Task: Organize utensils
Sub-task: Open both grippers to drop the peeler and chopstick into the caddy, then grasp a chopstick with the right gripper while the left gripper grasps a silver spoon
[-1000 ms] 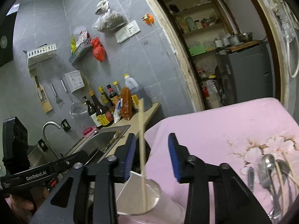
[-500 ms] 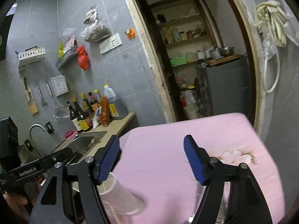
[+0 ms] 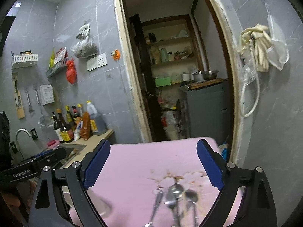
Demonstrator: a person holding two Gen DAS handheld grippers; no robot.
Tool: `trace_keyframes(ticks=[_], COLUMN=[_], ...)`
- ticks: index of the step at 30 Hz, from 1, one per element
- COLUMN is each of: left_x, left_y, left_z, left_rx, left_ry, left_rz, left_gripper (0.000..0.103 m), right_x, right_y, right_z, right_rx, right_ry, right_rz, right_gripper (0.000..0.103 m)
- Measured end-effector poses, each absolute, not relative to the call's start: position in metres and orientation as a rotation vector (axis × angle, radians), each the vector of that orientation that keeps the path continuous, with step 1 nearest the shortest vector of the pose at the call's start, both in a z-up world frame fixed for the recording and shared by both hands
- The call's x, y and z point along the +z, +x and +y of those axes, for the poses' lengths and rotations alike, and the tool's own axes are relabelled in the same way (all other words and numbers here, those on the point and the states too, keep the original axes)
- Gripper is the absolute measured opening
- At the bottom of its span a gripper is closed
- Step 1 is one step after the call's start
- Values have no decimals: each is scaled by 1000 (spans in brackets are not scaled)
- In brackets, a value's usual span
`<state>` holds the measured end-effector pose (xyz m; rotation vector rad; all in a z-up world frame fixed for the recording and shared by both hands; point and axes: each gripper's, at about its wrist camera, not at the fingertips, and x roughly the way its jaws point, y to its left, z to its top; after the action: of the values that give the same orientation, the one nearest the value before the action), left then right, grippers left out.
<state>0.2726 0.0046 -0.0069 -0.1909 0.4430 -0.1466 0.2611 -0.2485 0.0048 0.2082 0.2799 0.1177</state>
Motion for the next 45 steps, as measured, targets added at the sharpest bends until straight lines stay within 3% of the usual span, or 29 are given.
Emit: trace_keyframes(ticks=[9,25,31,36,45], left_x=[-11,-52,-79,-103,-147], left_y=[274,301,316,329,351], left_z=[-43,-115,-126,-132,-130], left_rx=[-144,-157,-139,-124,-108], left_ry=[-146,-92,-88,-81,-112], left_rz=[407,538,617,708,880], left_gripper=[91,91,90,78,53], right_x=[-3,-93,-134,-159,-192], right_y=[259,323,348,363,386], right_z=[-297,-358,-357,-348,-327], right_rx=[79,168,224,264,315], right_ry=[169,200,211,215,224], right_rz=[311,648,762,831,907], right_gripper=[92,91,66,48,31])
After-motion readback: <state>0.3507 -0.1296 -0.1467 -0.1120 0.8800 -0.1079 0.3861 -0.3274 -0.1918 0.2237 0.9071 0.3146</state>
